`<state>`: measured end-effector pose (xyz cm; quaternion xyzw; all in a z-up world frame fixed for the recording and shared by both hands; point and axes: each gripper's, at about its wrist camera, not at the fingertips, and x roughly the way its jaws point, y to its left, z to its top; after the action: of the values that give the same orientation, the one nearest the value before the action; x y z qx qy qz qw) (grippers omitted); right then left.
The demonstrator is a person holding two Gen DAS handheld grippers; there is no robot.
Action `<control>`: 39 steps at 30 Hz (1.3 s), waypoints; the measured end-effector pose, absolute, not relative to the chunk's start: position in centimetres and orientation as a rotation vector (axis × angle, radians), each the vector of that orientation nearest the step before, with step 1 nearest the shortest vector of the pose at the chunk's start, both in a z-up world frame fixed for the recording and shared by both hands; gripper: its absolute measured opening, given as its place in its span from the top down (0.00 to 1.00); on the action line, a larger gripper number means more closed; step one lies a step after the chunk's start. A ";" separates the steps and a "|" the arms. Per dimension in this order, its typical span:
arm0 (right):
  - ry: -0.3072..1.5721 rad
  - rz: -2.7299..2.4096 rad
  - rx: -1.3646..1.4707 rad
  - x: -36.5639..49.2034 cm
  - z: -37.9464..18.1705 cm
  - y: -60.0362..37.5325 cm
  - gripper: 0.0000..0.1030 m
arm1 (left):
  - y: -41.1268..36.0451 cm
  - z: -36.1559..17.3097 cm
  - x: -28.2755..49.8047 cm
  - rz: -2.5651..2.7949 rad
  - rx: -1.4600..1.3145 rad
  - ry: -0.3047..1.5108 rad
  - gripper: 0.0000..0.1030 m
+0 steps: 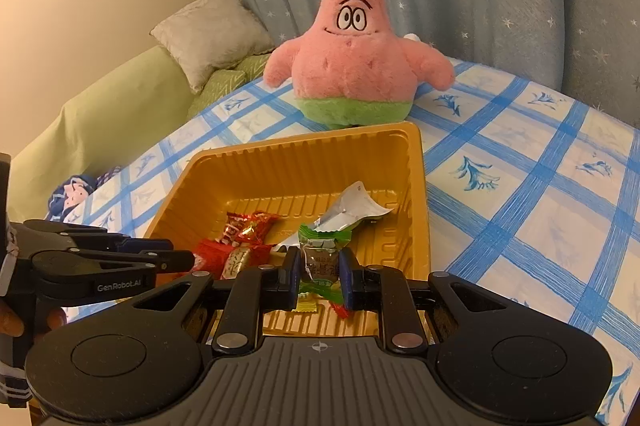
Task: Organize snacks
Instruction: 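Carry the green candy and red packet over the orange tray with both tools, then open both tools to drop the snacks into the orange tray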
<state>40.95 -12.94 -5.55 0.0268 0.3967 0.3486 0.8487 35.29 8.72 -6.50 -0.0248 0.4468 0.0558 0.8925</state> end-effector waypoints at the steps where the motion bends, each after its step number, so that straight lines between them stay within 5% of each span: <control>1: 0.836 0.734 0.057 41.0 -5.5 -12.9 0.80 | 8.8 -6.4 35.3 0.116 -0.052 0.923 0.77; 33: 0.800 0.748 0.196 46.3 -5.2 -6.8 0.79 | 11.2 -4.3 36.8 0.146 -0.116 0.871 0.77; 39: 0.834 0.735 0.174 45.4 -5.3 -8.2 0.71 | 10.8 -4.1 35.5 0.135 -0.129 0.870 0.71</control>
<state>45.43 -8.23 -5.34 0.0827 0.3952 0.3486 0.8458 35.52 10.78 -4.07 -0.0623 0.4209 0.0655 0.9026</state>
